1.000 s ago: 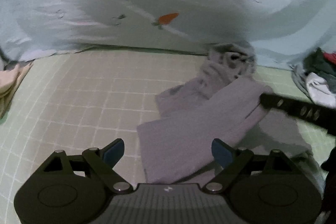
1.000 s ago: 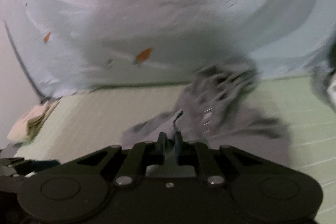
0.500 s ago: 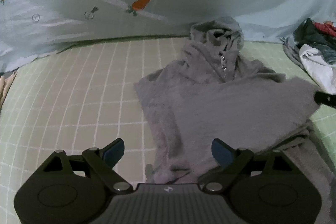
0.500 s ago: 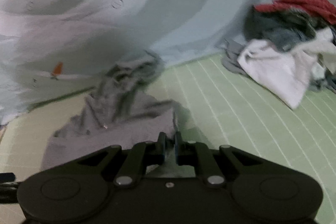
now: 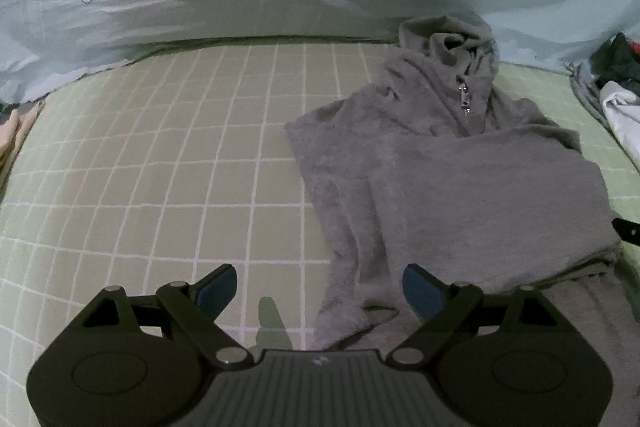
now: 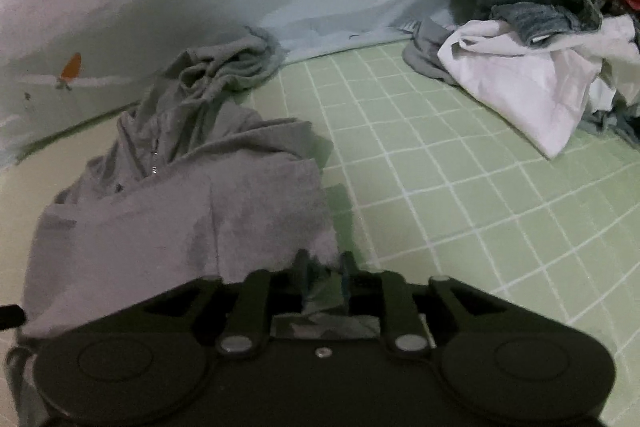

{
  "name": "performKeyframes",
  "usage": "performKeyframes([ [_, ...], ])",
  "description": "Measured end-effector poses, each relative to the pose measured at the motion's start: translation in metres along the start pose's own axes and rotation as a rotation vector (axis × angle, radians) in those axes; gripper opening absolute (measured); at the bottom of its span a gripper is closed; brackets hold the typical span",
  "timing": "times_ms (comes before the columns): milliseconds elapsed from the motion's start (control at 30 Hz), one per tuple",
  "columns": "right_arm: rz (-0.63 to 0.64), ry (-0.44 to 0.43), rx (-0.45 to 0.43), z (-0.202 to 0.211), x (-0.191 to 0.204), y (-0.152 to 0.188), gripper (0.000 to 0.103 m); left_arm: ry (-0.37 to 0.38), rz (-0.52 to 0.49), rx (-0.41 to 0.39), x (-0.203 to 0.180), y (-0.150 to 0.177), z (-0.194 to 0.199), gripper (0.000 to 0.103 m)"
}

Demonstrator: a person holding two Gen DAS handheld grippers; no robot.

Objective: Fold clothes

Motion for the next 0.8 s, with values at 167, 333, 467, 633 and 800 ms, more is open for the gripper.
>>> performKeyframes([
  [167, -0.075, 0.080, -0.002, 0.001, -0.014, -0.012, 0.087, 0.025, -0.021, -0.064, -0.001, -0.017, 0.006, 0.092],
  [333, -0.060, 0.077, -0.082, -0.001, -0.011, -0.043, 0.103, 0.079, -0.017, -0.163, -0.004, -0.042, 0.011, 0.100],
  [467, -0.037, 0.047, -0.092, -0.017, -0.005, -0.069, 0.103, 0.067, -0.039, -0.240, -0.012, -0.067, 0.007, 0.103],
  [633, -0.036, 0.020, -0.085, -0.055, 0.001, -0.096, 0.103, 0.063, -0.031, -0.256, -0.024, -0.102, -0.020, 0.103],
  [800, -0.055, -0.014, -0.072, -0.095, 0.008, -0.120, 0.103, 0.049, -0.043, -0.254, -0.034, -0.137, -0.059, 0.103],
])
Point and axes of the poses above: each gripper's, at about its wrist camera, not at the fingertips, and z roughly against the way its jaws point, x to its left, y to its underside, the point moved 6 cm from there along -z, roughly the way its jaws point, and after that the axes turned 3 degrees about -x, right-handed, at the moved point
